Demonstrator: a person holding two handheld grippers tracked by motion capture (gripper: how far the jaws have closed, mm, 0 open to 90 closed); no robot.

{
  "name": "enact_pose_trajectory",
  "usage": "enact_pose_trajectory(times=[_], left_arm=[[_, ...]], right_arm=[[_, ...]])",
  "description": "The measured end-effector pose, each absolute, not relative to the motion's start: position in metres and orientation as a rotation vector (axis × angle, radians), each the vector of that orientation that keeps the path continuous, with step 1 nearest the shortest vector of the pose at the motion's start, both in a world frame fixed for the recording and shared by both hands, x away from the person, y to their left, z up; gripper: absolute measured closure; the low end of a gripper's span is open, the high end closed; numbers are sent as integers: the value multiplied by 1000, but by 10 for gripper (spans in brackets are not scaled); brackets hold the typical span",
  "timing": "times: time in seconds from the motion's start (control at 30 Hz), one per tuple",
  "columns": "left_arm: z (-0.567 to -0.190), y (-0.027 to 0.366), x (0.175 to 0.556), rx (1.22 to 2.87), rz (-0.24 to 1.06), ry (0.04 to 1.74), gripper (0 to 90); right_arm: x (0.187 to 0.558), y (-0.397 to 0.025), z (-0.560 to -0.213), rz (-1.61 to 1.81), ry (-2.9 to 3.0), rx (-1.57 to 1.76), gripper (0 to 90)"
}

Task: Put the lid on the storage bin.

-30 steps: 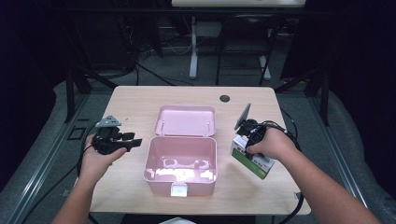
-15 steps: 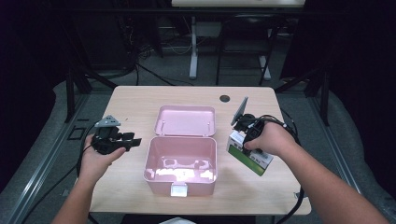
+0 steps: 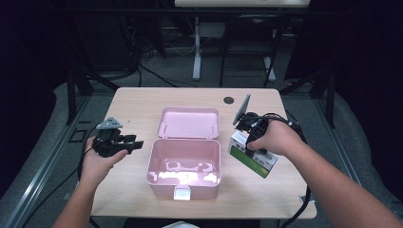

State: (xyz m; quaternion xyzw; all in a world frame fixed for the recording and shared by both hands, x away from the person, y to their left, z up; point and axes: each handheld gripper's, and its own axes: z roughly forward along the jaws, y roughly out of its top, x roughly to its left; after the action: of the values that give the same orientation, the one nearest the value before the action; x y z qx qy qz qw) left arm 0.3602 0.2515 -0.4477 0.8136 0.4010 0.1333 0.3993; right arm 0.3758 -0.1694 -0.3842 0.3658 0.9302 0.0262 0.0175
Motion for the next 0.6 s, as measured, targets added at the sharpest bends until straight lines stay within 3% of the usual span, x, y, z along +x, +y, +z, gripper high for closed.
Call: enact_pose_trajectory(times=[0.6], left_arm=[[-448,251,361,2067,326,1011,529]], right_arm=[[361,-159,-361,86,2911,1078,616]])
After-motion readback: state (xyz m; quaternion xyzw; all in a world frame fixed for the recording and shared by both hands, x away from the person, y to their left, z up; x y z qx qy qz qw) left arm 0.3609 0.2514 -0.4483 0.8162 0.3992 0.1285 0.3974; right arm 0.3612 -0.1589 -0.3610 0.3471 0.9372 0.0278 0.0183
